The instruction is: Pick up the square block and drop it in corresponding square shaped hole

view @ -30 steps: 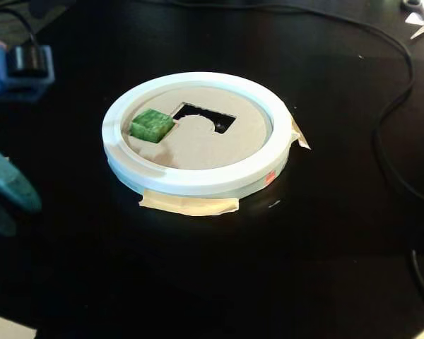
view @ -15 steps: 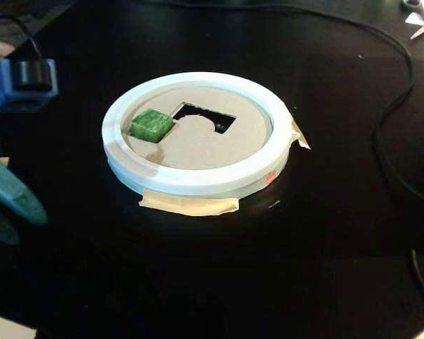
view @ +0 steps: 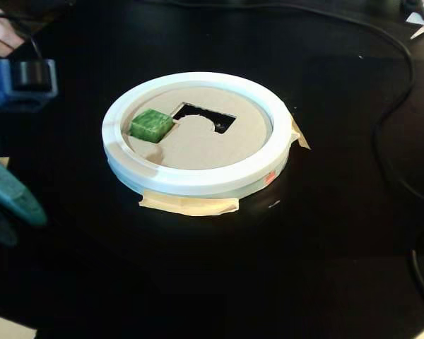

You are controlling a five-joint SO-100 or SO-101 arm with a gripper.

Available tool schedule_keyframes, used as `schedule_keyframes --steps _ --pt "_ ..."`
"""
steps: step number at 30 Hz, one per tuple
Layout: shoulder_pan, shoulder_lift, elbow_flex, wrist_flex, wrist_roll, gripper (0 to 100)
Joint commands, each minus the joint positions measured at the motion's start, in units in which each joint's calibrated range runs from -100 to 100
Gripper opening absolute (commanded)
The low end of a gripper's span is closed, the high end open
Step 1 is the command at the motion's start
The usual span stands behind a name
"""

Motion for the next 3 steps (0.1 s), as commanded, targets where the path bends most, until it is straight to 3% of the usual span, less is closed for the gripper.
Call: schedule_keyframes --steps 1,3 --pt "0.7 -0.6 0.0 -1.9 0.2 83" --pt "0.7 -0.6 0.0 -1.9 0.2 83"
